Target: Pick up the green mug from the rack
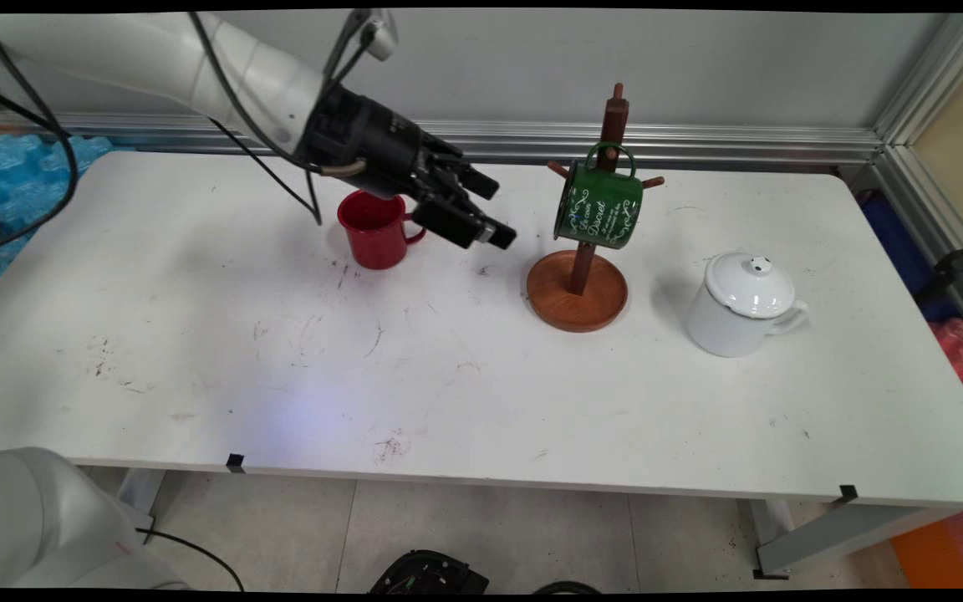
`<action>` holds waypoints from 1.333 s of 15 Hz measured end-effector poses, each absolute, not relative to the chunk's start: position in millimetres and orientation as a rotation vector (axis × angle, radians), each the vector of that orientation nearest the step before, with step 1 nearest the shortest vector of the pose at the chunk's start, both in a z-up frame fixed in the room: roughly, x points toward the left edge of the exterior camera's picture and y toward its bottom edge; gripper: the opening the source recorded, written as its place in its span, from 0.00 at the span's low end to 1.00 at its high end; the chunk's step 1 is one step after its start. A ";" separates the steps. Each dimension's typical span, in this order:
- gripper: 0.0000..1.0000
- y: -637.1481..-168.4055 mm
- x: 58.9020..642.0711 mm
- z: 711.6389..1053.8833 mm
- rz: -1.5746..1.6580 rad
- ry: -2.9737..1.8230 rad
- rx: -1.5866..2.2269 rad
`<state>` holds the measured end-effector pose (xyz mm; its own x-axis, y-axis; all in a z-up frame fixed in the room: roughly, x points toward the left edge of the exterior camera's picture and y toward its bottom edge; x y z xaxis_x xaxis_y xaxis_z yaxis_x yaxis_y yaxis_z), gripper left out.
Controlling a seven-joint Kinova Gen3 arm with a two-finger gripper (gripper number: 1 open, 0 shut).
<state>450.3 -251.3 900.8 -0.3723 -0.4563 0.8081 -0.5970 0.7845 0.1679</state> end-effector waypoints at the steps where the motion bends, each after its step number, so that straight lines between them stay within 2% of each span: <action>1: 1.00 -255.4 446.1 897.6 0.183 -2.015 0.794; 20: 1.00 -309.2 399.9 862.6 0.038 -1.864 0.829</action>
